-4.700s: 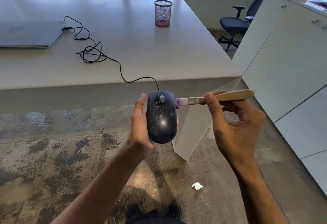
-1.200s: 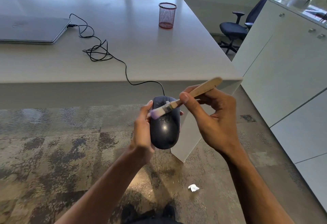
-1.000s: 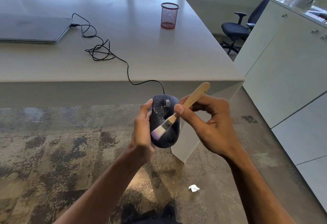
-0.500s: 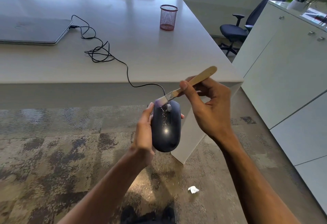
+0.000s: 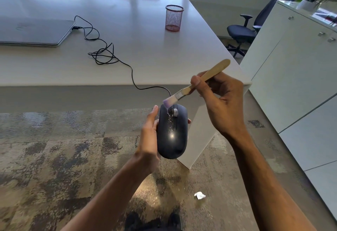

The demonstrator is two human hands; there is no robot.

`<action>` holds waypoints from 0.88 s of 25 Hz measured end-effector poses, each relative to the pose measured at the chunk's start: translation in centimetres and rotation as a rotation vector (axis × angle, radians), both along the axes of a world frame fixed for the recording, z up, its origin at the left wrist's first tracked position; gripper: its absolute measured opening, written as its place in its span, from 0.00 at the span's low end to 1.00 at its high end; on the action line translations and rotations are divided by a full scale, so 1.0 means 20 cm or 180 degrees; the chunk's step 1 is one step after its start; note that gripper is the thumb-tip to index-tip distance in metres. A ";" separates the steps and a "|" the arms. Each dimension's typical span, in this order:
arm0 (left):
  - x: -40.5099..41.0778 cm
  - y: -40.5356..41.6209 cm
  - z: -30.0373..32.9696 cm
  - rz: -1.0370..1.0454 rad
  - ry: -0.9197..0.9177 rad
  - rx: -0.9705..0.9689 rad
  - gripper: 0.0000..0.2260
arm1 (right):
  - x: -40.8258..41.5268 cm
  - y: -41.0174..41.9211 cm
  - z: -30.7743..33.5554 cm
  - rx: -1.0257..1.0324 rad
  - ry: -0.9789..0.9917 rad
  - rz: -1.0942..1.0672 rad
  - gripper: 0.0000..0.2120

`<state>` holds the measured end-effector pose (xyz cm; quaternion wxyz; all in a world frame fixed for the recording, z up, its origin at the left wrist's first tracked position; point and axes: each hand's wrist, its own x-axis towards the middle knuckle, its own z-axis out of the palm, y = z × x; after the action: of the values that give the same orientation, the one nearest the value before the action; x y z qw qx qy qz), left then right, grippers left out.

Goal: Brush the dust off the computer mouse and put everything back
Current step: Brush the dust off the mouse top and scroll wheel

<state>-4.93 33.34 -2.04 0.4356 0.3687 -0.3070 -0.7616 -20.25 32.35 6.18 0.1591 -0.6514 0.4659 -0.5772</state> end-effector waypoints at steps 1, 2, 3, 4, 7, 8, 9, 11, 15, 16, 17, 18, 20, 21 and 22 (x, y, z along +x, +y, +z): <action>0.00 0.00 0.00 0.0012 -0.0001 -0.0020 0.30 | 0.00 0.01 0.00 -0.0001 0.0025 0.0102 0.02; 0.00 0.00 0.00 0.0014 0.0010 -0.0045 0.29 | 0.00 0.01 0.00 0.0028 0.0107 0.0153 0.02; 0.00 0.00 -0.01 0.0000 0.0031 -0.0070 0.29 | 0.00 0.01 -0.01 0.0068 0.0212 0.0139 0.02; 0.00 0.00 -0.01 -0.0026 0.0044 -0.0089 0.28 | 0.01 0.01 -0.01 0.0097 0.0297 0.0068 0.02; 0.00 -0.01 -0.01 -0.0080 0.0073 -0.0082 0.28 | 0.01 -0.01 -0.01 0.0078 0.0247 -0.0248 0.02; 0.00 -0.01 -0.01 -0.0083 0.0094 -0.0074 0.28 | 0.01 0.00 -0.01 0.0060 0.0145 -0.0221 0.02; 0.00 -0.01 -0.01 -0.0077 0.0116 -0.0066 0.28 | 0.00 0.00 0.00 0.0058 0.0048 -0.0078 0.03; 0.00 -0.02 -0.01 -0.0053 0.0138 -0.0045 0.28 | -0.02 0.03 0.01 0.0122 0.0013 0.0397 0.05; 0.00 -0.02 -0.01 -0.0034 -0.0039 -0.0033 0.30 | -0.04 0.06 0.02 0.0339 0.0356 0.0811 0.05; 0.00 -0.02 -0.01 -0.0053 -0.0040 -0.0047 0.30 | -0.04 0.06 0.02 0.0338 0.0410 0.0728 0.04; 0.00 -0.02 -0.01 -0.0073 -0.0014 -0.0057 0.30 | -0.04 0.05 0.02 0.0310 0.0449 0.0607 0.03; -0.01 -0.02 -0.01 -0.0083 0.0020 -0.0054 0.29 | -0.04 0.04 0.02 0.0260 0.0488 0.0467 0.03; 0.00 -0.02 -0.01 -0.0101 0.0092 -0.0038 0.27 | -0.04 0.02 0.02 0.0118 0.0525 0.0207 0.02; 0.00 -0.02 -0.01 -0.0117 0.0117 -0.0030 0.27 | -0.04 0.01 0.03 0.0052 0.0496 0.0108 0.02; 0.00 -0.02 -0.01 -0.0124 0.0134 -0.0015 0.27 | -0.04 0.00 0.03 0.0009 0.0429 0.0044 0.02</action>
<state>-4.91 33.01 -2.24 0.4279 0.3455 -0.3068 -0.7768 -21.02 32.44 6.73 0.1322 -0.6918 0.4719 -0.5303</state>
